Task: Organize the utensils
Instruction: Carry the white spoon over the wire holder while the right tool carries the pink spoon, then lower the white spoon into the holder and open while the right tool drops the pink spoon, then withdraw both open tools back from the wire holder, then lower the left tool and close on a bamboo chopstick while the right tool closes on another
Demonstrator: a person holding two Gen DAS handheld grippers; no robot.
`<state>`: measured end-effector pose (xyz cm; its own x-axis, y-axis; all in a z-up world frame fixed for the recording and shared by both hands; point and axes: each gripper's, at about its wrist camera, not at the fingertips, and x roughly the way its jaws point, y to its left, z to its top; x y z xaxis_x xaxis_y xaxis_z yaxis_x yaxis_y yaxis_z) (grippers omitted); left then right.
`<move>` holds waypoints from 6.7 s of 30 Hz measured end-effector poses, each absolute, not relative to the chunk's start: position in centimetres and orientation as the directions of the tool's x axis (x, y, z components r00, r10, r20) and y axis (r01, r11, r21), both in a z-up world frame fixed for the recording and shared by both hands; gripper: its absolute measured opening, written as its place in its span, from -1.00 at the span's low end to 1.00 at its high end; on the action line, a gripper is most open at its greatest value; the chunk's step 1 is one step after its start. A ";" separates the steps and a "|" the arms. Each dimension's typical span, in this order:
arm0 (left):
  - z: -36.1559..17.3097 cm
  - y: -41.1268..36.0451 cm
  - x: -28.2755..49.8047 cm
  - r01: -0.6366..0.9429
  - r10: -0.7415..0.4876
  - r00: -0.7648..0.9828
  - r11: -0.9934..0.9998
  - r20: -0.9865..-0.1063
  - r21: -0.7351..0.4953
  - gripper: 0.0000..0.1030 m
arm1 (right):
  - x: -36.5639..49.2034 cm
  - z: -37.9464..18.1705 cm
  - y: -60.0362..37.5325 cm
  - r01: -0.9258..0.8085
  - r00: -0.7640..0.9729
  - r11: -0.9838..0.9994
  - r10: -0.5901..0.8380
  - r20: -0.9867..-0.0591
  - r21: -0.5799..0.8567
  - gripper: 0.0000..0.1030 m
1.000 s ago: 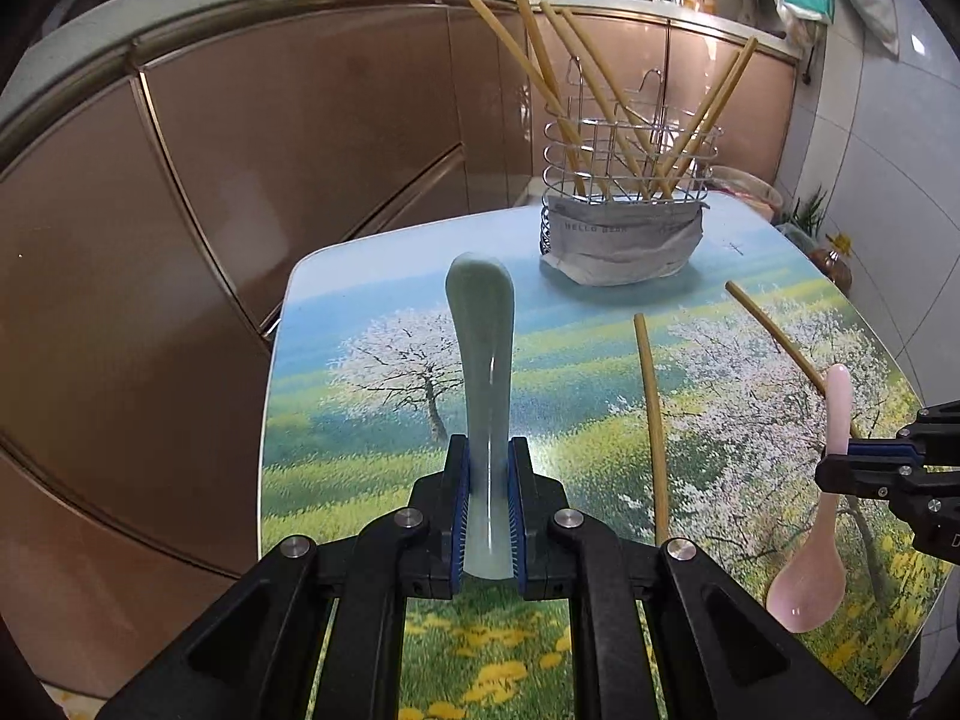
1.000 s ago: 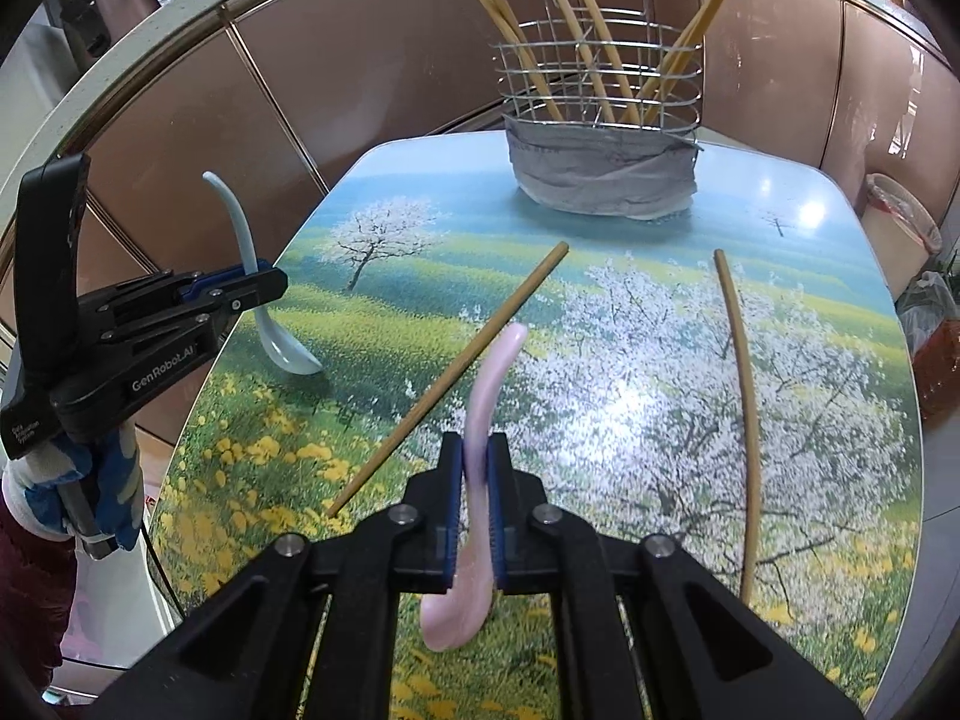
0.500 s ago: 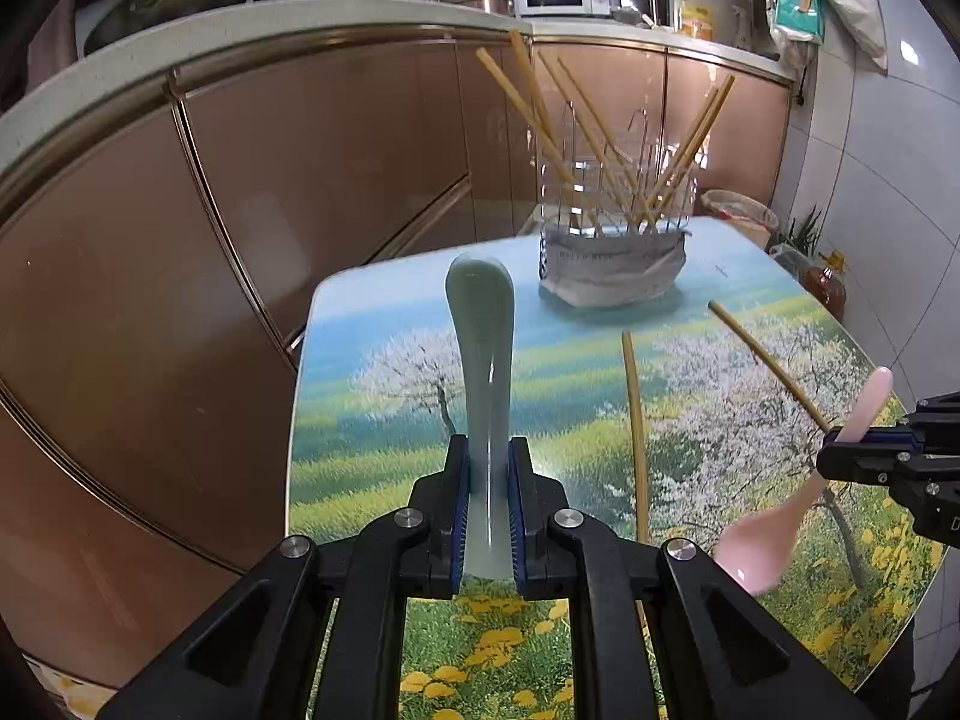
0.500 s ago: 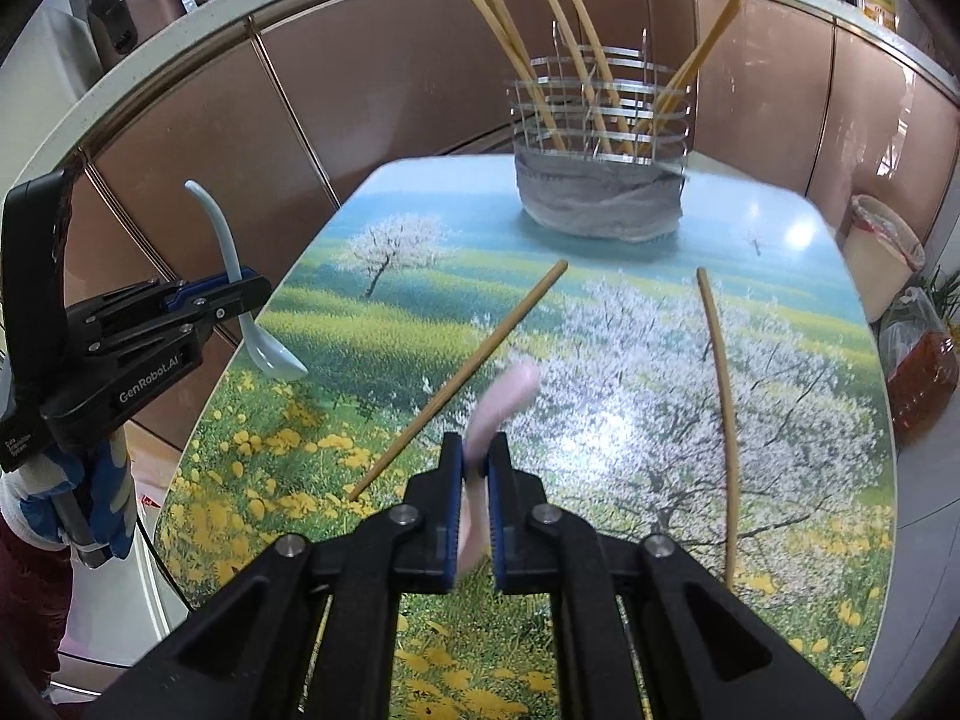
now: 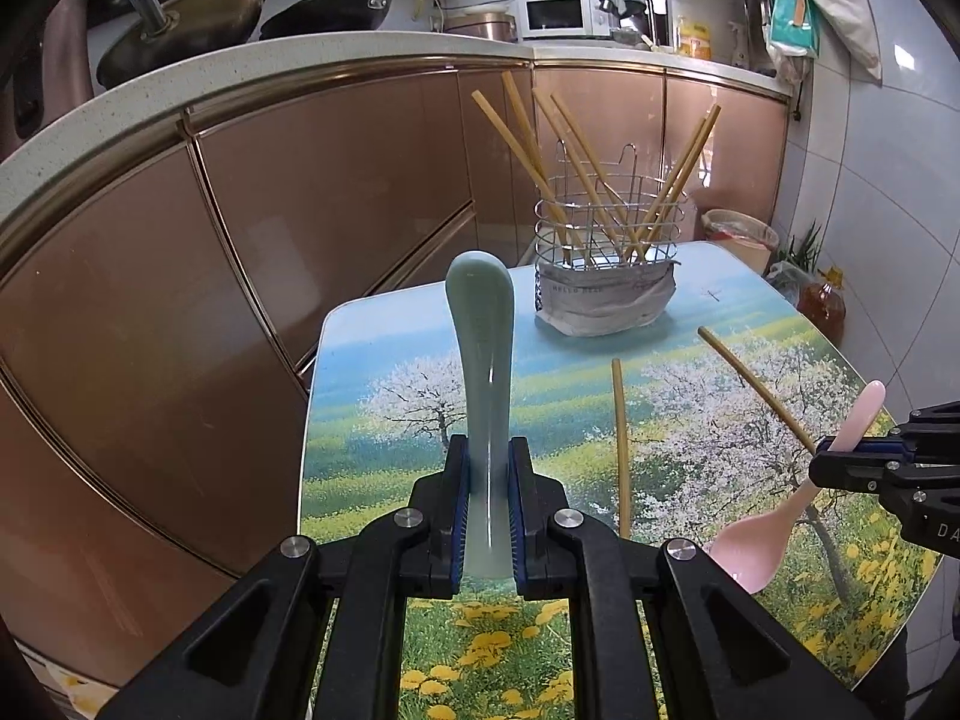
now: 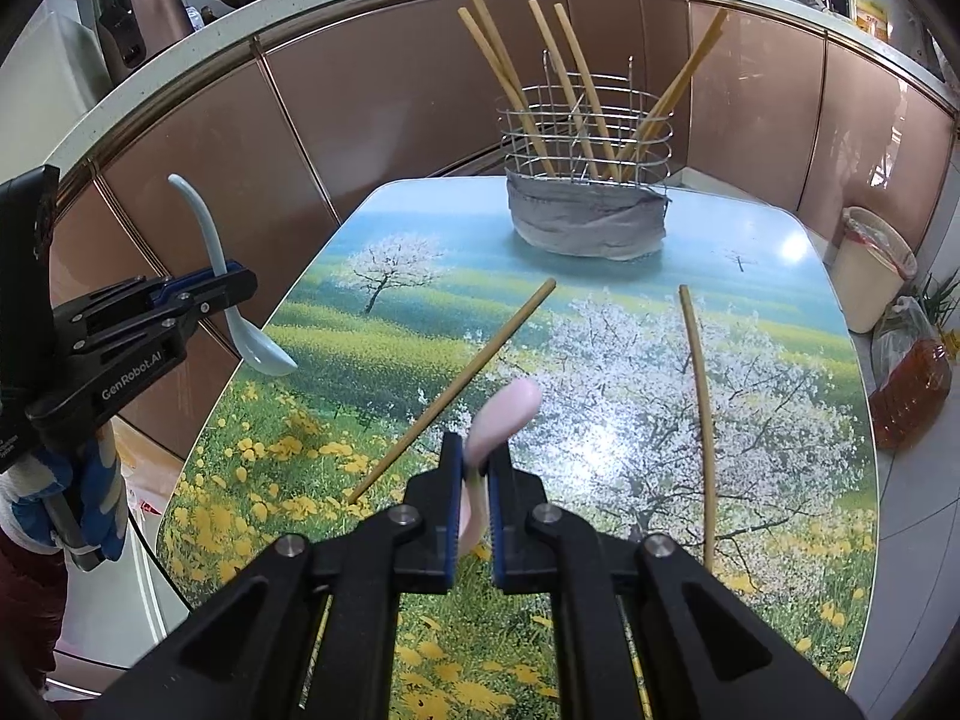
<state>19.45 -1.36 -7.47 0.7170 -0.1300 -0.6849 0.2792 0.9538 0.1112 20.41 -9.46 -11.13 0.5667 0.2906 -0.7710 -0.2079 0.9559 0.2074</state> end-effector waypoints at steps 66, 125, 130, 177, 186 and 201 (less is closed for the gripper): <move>-5.0 -15.1 42.3 0.395 -0.291 0.604 0.918 -0.742 -0.038 -0.78 | 42.7 -2.4 -15.9 -0.182 0.719 0.983 0.124 -0.684 -0.014 -0.86; 2.1 -6.2 28.7 0.332 -0.348 0.680 0.931 -0.645 -0.152 -0.11 | 29.6 2.7 -20.6 -0.056 0.788 0.989 0.129 -0.603 0.139 -0.62; 3.3 -5.3 26.2 0.324 -0.342 0.698 0.934 -0.630 -0.149 -0.11 | 26.5 3.4 -20.9 -0.049 0.799 0.989 0.124 -0.588 0.142 -0.62; 0.6 -4.5 13.5 0.276 -0.179 0.818 0.956 -0.547 0.099 0.24 | 15.4 -2.4 -21.1 -0.071 0.702 0.993 0.113 -0.703 0.089 -0.62; -2.7 -5.5 17.8 0.323 -0.210 0.740 0.944 -0.639 0.063 0.26 | 19.1 -6.5 -21.6 -0.065 0.626 0.993 0.119 -0.771 0.101 -0.62; -15.0 -10.6 31.1 0.452 -0.242 0.300 0.888 -0.923 -0.087 -0.01 | 32.2 -15.6 -20.4 -0.123 0.356 0.989 0.120 -0.927 0.081 -0.64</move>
<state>31.11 -10.57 -15.00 0.2996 -0.2424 -0.9227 0.4519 0.8879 -0.0865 32.24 -20.43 -15.61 0.3561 0.1197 -0.9268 -0.1229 0.9891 0.0805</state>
